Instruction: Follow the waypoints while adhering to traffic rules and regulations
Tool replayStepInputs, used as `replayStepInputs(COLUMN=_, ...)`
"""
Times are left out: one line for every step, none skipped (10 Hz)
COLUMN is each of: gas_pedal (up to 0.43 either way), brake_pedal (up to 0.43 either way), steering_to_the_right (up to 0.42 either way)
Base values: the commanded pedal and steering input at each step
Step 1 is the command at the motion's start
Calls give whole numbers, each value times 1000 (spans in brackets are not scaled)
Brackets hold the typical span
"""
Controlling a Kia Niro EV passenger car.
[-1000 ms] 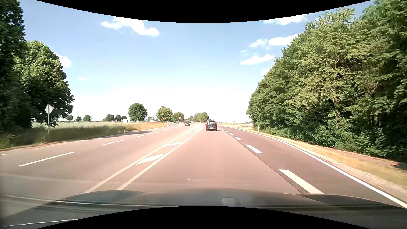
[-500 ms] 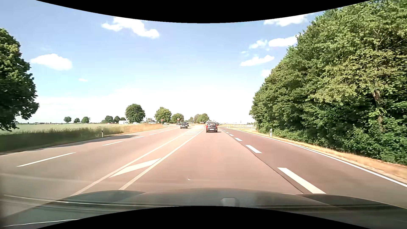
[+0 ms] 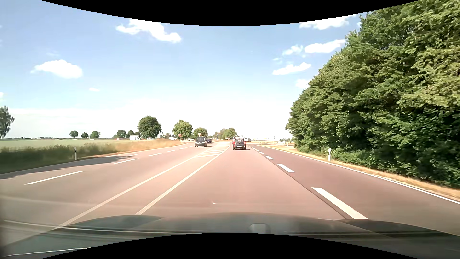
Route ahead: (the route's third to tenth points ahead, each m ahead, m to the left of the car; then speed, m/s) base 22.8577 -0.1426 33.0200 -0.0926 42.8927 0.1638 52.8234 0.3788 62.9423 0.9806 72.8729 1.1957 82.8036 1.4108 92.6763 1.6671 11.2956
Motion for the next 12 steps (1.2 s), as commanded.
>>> replayStepInputs(gas_pedal=39, brake_pedal=6, steering_to_the_right=1)
replayStepInputs(gas_pedal=39, brake_pedal=6, steering_to_the_right=2)
replayStepInputs(gas_pedal=39, brake_pedal=6, steering_to_the_right=2)
replayStepInputs(gas_pedal=39, brake_pedal=6, steering_to_the_right=1)
replayStepInputs(gas_pedal=39, brake_pedal=6, steering_to_the_right=2)
replayStepInputs(gas_pedal=39, brake_pedal=6, steering_to_the_right=0)
replayStepInputs(gas_pedal=39, brake_pedal=6, steering_to_the_right=-1)
replayStepInputs(gas_pedal=39, brake_pedal=6, steering_to_the_right=-1)
replayStepInputs(gas_pedal=39, brake_pedal=6, steering_to_the_right=-1)
replayStepInputs(gas_pedal=39, brake_pedal=6, steering_to_the_right=-1)
replayStepInputs(gas_pedal=39, brake_pedal=6, steering_to_the_right=-1)
replayStepInputs(gas_pedal=39, brake_pedal=6, steering_to_the_right=-1)
